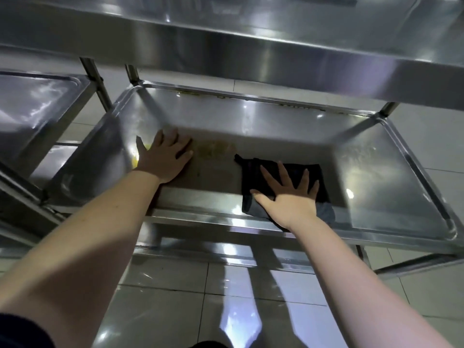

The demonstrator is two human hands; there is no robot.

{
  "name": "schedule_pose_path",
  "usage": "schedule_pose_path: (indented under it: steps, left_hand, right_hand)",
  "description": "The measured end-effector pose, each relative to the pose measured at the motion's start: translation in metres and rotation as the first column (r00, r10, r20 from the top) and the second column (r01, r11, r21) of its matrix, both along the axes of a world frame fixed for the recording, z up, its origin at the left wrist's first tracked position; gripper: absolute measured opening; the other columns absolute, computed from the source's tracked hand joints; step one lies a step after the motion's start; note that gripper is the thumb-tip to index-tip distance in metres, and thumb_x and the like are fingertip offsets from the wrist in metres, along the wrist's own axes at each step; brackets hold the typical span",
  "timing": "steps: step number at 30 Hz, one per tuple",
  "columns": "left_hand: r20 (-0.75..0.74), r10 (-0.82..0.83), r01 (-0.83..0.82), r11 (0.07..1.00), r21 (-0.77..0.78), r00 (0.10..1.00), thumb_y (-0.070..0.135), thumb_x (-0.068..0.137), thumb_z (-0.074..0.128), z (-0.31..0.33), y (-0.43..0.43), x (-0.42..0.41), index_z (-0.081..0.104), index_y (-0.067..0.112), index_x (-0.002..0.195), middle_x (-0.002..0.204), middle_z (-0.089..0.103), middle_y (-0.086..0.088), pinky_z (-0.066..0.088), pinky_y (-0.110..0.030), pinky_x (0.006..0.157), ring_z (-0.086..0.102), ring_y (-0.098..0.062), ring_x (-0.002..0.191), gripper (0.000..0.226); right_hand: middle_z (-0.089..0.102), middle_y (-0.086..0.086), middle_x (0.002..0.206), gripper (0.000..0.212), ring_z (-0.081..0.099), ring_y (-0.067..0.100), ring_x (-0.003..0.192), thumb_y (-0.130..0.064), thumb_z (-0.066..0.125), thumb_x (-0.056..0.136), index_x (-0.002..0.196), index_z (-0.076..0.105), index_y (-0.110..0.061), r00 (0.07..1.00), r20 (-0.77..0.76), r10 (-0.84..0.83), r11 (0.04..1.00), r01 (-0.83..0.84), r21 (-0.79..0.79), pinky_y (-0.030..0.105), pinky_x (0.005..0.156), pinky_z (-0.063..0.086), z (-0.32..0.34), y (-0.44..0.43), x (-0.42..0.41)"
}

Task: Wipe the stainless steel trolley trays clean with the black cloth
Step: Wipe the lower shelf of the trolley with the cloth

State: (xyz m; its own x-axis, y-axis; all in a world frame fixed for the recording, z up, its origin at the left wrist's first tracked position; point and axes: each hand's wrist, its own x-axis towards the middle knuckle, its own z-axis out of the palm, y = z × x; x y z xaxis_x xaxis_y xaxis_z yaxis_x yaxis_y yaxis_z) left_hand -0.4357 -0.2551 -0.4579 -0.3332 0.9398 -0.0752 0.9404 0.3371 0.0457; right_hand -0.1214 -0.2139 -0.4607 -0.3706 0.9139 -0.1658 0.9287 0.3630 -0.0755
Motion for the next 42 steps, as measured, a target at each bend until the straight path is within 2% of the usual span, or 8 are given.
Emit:
schedule_pose_path:
  steps: [5,11,16,22,27,32,37,42]
  left_hand:
    - [-0.004,0.002,-0.002,1.000,-0.001,1.000,0.067,0.091,0.005,-0.010,0.003,-0.007,0.001,0.049,0.152,0.164,-0.004,0.010,-0.008,-0.067,0.112,-0.006,-0.023,0.151,0.063]
    - [-0.023,-0.019,0.020,0.998,0.054,1.000,0.067,0.087,0.001,-0.018,0.006,-0.011,0.001,0.050,0.151,0.165,0.001,0.009,-0.004,-0.067,0.112,-0.003,-0.024,0.151,0.066]
    - [0.003,-0.016,0.016,0.998,0.064,1.000,0.069,0.089,0.004,-0.017,0.008,-0.012,0.001,0.053,0.150,0.164,-0.002,0.010,-0.007,-0.067,0.112,-0.004,-0.024,0.151,0.063]
    - [0.003,0.001,-0.002,0.998,0.069,1.000,0.066,0.094,0.009,-0.015,0.008,-0.009,0.002,0.052,0.151,0.164,-0.001,0.009,-0.006,-0.068,0.112,-0.003,-0.024,0.151,0.059]
    - [0.001,0.007,-0.007,0.998,0.066,1.000,0.061,0.098,0.011,-0.016,0.010,-0.008,0.005,0.047,0.152,0.165,-0.001,0.009,-0.006,-0.068,0.111,-0.003,-0.025,0.151,0.056]
    - [-0.019,0.003,-0.002,0.998,0.069,1.000,0.057,0.099,0.012,-0.018,0.009,-0.007,0.003,0.044,0.154,0.165,-0.003,0.008,-0.006,-0.068,0.111,-0.004,-0.026,0.151,0.057]
    - [-0.005,0.000,0.001,0.998,0.067,1.000,0.058,0.099,0.012,-0.018,0.012,-0.009,-0.001,0.046,0.153,0.164,-0.005,0.009,-0.007,-0.069,0.111,-0.007,-0.027,0.151,0.057]
    - [0.007,0.006,-0.006,0.998,0.061,1.000,0.058,0.099,0.012,-0.016,0.014,-0.010,-0.001,0.047,0.152,0.164,-0.006,0.008,-0.009,-0.069,0.110,-0.008,-0.026,0.151,0.056]
  right_hand:
    - [-0.019,-0.014,0.161,0.078,-0.020,0.051,0.142,-0.094,-0.006,0.062,0.135,-0.019,-0.069,0.997,-0.006,0.072,0.997,-0.072,0.019,0.066,0.107,-0.017,-0.009,-0.006,-0.048]
    - [-0.009,-0.007,0.164,0.079,-0.015,0.054,0.142,-0.092,0.012,0.075,0.146,0.000,-0.060,0.997,-0.076,0.015,1.000,-0.014,0.014,0.073,0.107,-0.012,0.001,0.098,-0.124]
    - [-0.006,-0.005,0.165,0.080,-0.015,0.053,0.142,-0.092,0.014,0.075,0.147,0.003,-0.059,0.999,-0.049,0.000,1.000,-0.001,-0.025,0.075,0.106,-0.012,0.008,0.150,-0.156]
    - [-0.011,-0.010,0.164,0.080,-0.013,0.051,0.144,-0.092,0.009,0.075,0.147,-0.003,-0.060,0.995,-0.042,0.086,0.995,-0.089,-0.054,0.073,0.108,-0.010,0.005,0.075,-0.119]
    - [-0.020,-0.020,0.159,0.079,-0.020,0.047,0.143,-0.097,-0.003,0.060,0.134,-0.016,-0.071,0.991,-0.051,0.126,0.992,-0.127,-0.012,0.068,0.103,-0.021,-0.012,-0.013,-0.083]
    - [-0.012,-0.012,0.163,0.081,-0.016,0.052,0.142,-0.096,0.004,0.067,0.141,-0.007,-0.066,0.997,-0.051,0.051,0.998,-0.050,0.029,0.075,0.103,-0.013,-0.007,0.060,-0.124]
    - [-0.009,-0.009,0.164,0.086,-0.015,0.054,0.142,-0.097,0.009,0.066,0.144,0.000,-0.062,0.997,-0.064,-0.047,0.999,0.045,-0.026,0.078,0.098,-0.015,0.003,0.148,-0.180]
    - [-0.012,-0.007,0.164,0.082,-0.015,0.052,0.143,-0.095,0.010,0.071,0.145,-0.003,-0.062,0.999,0.000,0.042,0.997,-0.042,-0.058,0.076,0.102,-0.014,0.009,0.156,-0.179]
